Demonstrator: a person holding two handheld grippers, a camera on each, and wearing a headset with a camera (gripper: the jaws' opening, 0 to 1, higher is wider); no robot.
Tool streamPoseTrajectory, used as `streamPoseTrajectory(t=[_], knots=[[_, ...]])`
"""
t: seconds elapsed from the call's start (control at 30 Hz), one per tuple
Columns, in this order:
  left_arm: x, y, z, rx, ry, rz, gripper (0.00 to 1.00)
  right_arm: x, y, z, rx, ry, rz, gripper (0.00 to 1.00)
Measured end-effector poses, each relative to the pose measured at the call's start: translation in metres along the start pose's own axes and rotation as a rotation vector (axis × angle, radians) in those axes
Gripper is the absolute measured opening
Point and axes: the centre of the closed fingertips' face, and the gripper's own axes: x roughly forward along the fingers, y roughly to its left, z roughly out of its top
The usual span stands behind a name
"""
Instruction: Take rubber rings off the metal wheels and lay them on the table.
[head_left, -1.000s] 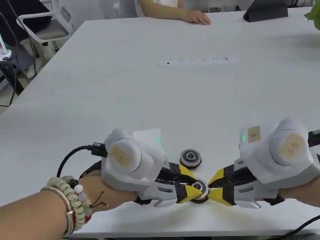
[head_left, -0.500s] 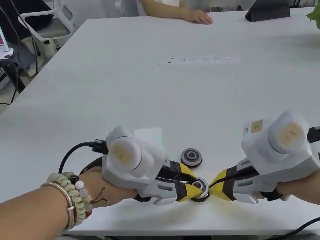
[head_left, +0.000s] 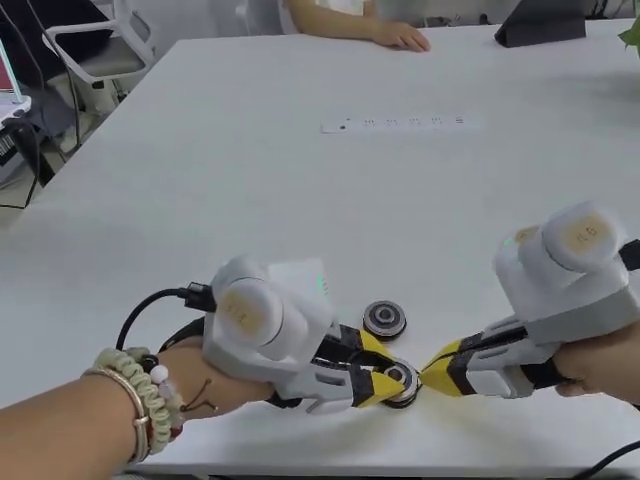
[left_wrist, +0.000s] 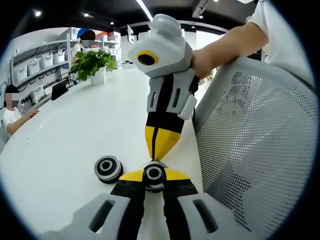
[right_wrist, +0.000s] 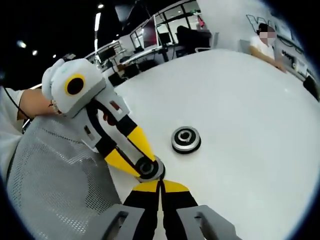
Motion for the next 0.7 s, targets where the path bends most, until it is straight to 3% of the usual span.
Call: streamPoseTrajectory(t=[0.2, 0.33, 0.7], knots=[[0.000, 0.000, 0.000, -0.001, 0.000, -0.002, 0.08, -0.002, 0.004, 0.002, 0.066, -0.016, 0.025, 0.00], [0.000, 0.000, 0.000, 0.004, 0.002, -0.005, 0.07, -0.003, 0.006, 0.006, 0.150, -0.045, 0.053, 0.00], [0.000, 0.000, 0.000, 0.012, 0.009, -0.007, 0.07, -0.003, 0.014, 0.007, 0.144, -0.045, 0.064, 0.00]])
